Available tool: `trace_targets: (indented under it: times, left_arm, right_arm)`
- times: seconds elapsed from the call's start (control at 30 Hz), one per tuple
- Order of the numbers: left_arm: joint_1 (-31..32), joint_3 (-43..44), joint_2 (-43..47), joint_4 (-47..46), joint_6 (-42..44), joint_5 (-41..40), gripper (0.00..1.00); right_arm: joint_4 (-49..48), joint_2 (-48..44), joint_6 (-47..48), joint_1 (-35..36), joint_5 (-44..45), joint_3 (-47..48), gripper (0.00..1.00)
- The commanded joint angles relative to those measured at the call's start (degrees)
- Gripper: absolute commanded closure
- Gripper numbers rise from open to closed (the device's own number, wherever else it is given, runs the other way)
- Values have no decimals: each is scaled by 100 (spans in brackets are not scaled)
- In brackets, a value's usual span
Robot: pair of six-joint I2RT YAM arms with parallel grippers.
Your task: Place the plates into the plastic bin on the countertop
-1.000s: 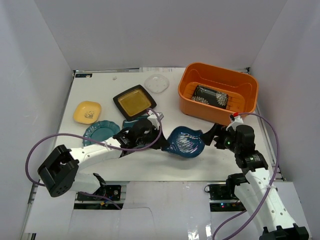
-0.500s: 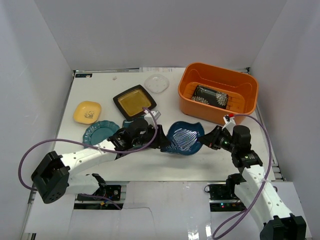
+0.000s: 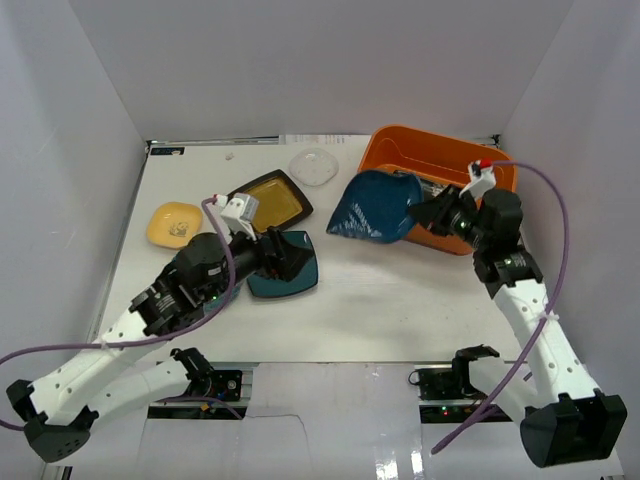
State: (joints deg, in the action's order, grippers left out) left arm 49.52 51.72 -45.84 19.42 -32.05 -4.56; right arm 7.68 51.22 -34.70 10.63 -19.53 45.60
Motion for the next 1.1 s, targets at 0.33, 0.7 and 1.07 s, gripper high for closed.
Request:
trace_targets:
  times: [0.33,0.7,1.07]
  left_arm:
    - [-12,-777,1560,1697,411,-1320,2]
    - [-12,-1147,2132,1503,358,-1206,2]
    - [-12,-1165,2080,1495,375,-1188,2]
  right_arm:
    - [-461,2224,296,-1292,1548,2286,92]
    - [137,3622,490,-1617,1356,2778,92]
    - [427,4291,701,-1626,1478,2656,84]
